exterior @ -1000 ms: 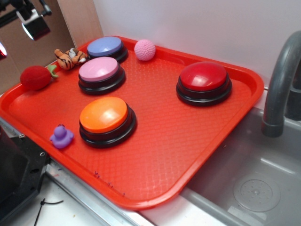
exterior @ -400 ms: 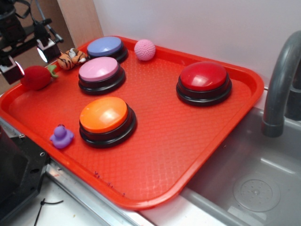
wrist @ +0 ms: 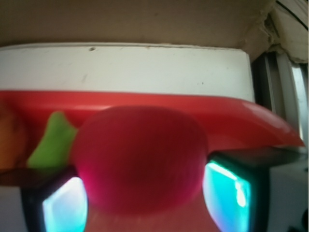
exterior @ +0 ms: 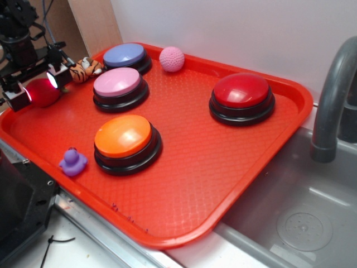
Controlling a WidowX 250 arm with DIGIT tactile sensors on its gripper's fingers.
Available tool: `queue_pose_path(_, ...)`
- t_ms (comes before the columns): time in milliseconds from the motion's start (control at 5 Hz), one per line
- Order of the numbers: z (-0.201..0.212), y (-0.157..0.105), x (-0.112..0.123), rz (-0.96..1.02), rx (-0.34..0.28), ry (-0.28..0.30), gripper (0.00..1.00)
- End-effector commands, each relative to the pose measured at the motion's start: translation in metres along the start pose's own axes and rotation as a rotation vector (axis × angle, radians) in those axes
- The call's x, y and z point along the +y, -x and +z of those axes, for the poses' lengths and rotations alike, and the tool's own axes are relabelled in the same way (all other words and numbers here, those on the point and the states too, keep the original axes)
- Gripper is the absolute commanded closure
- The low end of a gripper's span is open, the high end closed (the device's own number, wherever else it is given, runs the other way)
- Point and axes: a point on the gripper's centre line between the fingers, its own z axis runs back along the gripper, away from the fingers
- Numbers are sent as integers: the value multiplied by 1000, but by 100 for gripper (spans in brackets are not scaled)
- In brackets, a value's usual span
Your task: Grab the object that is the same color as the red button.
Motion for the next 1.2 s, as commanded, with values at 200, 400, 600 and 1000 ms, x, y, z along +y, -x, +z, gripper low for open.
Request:
queue_pose_path(200,-6,-1,0,-36,-129,-22,100)
queue_pose_path(400,-4,-2,0,-40,-122,-8,100)
queue_pose_path(600,0,0,-2,-72,-112,-2,100)
queue_pose_path(1000,27,11,-13,-333,-70,25,100)
